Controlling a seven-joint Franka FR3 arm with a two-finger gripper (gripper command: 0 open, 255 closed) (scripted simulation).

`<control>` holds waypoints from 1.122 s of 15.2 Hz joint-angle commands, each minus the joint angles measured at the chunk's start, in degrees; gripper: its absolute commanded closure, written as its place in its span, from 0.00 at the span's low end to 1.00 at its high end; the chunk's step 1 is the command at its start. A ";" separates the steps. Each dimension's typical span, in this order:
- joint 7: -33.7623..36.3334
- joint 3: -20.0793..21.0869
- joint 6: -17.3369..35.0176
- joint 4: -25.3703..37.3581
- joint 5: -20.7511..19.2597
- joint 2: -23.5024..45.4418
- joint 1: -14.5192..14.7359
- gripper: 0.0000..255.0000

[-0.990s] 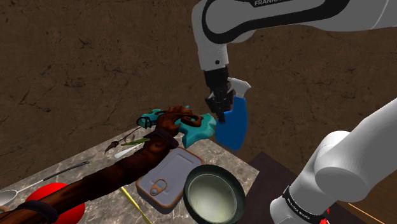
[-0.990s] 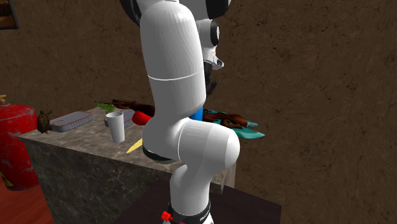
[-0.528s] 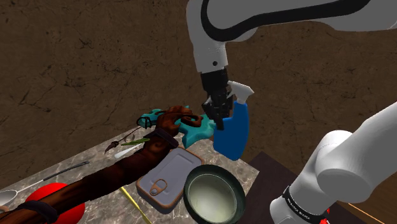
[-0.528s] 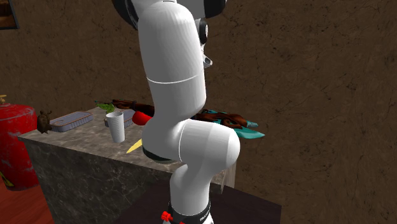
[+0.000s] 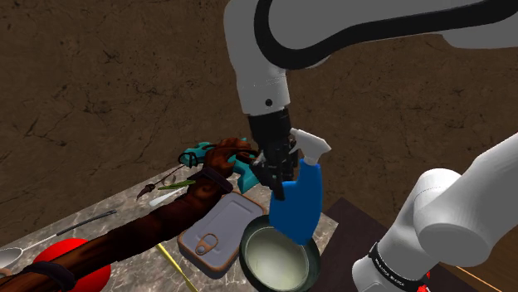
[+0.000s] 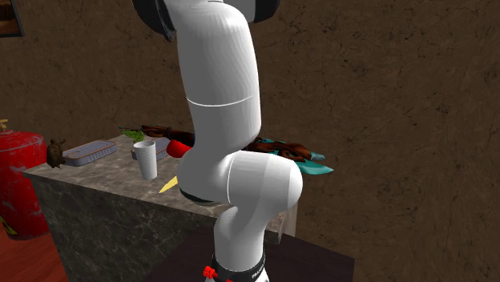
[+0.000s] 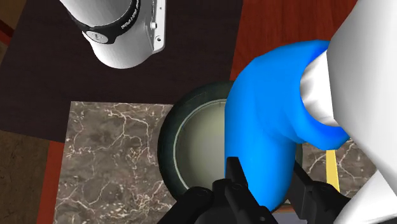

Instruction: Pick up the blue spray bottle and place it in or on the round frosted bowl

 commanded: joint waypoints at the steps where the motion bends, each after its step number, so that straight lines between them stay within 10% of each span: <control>1: 0.22 0.42 1.44 -1.32 0.37 0.03 0.24 1.00; 17: -0.53 1.37 8.21 -6.37 0.46 1.82 0.37 1.00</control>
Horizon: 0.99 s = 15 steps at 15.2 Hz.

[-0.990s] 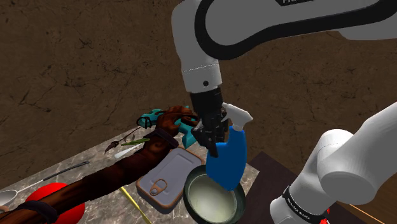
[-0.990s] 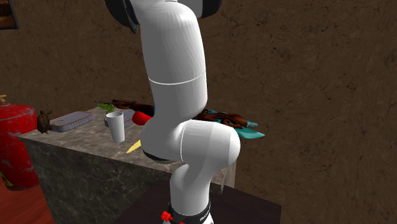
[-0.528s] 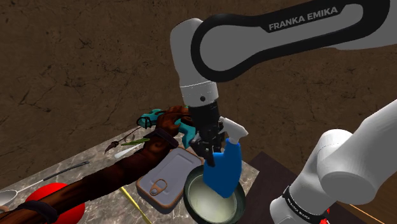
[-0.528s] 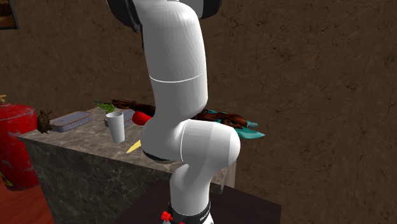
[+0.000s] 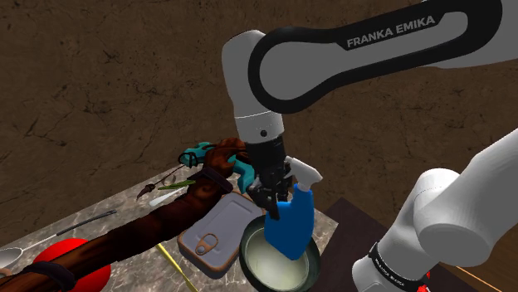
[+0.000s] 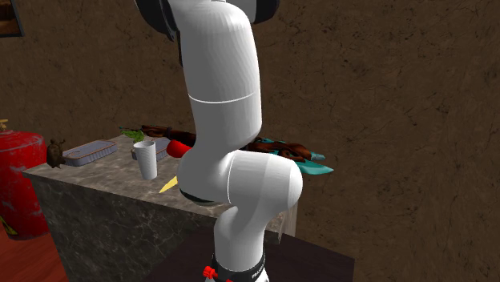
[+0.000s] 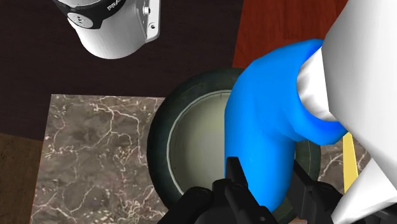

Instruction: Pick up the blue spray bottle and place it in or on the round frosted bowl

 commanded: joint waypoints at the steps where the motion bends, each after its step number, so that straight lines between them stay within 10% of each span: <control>1: 0.00 0.00 0.00 0.00 0.00 0.00 0.00 0.00; 15: 0.80 -0.94 -6.48 8.43 -1.57 2.06 -0.92 0.00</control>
